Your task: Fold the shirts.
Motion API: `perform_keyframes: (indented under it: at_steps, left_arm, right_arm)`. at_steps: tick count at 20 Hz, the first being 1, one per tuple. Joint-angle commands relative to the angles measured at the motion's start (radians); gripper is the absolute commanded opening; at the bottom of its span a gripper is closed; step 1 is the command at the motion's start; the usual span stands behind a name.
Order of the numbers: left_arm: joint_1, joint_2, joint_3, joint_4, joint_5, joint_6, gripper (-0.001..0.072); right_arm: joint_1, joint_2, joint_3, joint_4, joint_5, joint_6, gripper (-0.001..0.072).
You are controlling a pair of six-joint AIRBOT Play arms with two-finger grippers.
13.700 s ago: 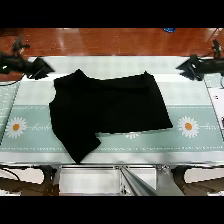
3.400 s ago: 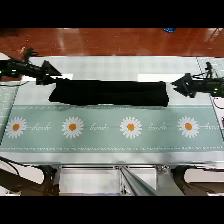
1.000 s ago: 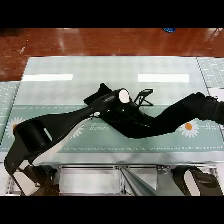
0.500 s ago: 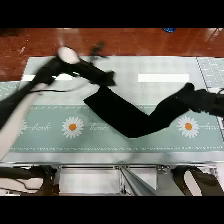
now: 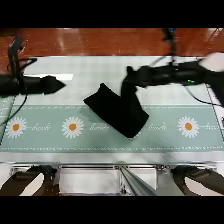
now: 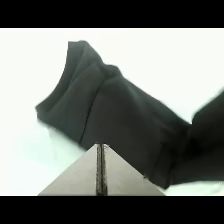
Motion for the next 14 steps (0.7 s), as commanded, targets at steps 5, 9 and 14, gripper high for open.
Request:
perform_keyframes:
  at_steps: [5,9,14]
  left_arm:
    - [0.016,0.141,-0.186,0.003,0.027,0.001,0.0026]
    - [0.005,0.140,-0.193,0.000,0.027,0.001,0.0026]
    - [0.005,0.139,-0.202,-0.004,0.030,0.001,0.0025]
  right_arm:
    - [0.162,-0.434,0.256,-0.012,-0.087,-0.027,0.0018]
    - [0.160,-0.477,0.258,-0.013,-0.140,-0.024,0.0018]
    - [0.156,-0.477,0.258,-0.039,-0.209,-0.002,0.0018]
